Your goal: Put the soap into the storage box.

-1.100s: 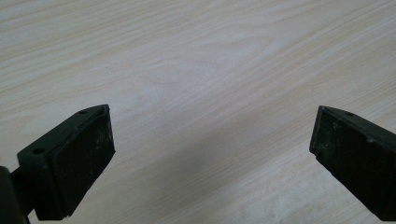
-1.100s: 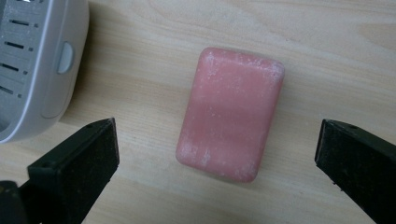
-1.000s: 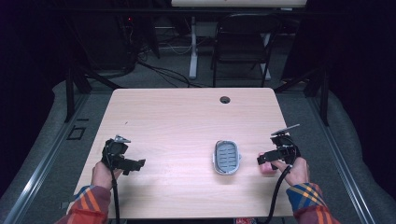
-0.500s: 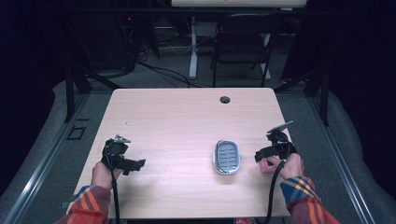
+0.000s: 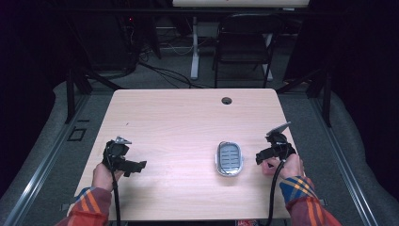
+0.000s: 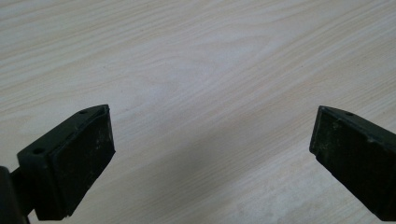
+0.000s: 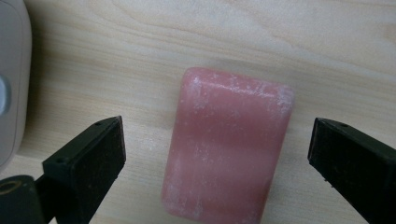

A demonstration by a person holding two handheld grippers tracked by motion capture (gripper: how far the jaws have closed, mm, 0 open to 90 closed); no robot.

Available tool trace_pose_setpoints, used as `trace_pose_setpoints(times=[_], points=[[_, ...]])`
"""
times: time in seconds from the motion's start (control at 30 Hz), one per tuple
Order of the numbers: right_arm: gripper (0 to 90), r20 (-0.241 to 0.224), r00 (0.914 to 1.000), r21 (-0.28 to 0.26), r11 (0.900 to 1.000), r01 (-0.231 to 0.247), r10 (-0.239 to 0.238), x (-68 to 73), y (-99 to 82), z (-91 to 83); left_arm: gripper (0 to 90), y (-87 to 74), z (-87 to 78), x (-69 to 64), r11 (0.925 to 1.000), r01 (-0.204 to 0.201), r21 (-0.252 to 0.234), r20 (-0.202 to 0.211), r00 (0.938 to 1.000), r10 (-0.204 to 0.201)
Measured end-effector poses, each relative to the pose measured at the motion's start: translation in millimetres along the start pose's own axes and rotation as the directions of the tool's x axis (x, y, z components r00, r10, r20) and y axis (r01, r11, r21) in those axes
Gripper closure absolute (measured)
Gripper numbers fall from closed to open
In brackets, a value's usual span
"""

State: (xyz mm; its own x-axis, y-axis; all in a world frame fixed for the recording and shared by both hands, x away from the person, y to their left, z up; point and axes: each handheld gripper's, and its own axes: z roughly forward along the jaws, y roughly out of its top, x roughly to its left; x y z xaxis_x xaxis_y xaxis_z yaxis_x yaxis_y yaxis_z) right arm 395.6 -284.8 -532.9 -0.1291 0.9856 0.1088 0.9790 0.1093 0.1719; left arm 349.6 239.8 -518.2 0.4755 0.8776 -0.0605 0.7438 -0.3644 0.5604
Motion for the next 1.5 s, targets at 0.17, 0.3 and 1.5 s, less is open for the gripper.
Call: trace_pose_setpoints(times=[0.17,0.3,1.5], points=[[11.4,0.014,0.9998,0.022,0.9997,0.014,-0.015,-1.8,0.1,1.5,0.0,-0.1,-0.1,-0.1,1.0000,0.000,0.000,0.000,1.0000,0.000],[14.1,0.012,0.9999,0.014,0.9999,0.003,-0.003,-0.7,0.2,2.9,0.0,-0.1,-0.2,-0.1,1.0000,-0.001,0.000,0.001,1.0000,0.001],[32.1,0.046,0.9988,0.073,0.9973,0.012,-0.015,0.1,2.1,11.8,0.0,0.0,0.2,-0.6,1.0000,-0.008,0.004,0.003,1.0000,0.008]])
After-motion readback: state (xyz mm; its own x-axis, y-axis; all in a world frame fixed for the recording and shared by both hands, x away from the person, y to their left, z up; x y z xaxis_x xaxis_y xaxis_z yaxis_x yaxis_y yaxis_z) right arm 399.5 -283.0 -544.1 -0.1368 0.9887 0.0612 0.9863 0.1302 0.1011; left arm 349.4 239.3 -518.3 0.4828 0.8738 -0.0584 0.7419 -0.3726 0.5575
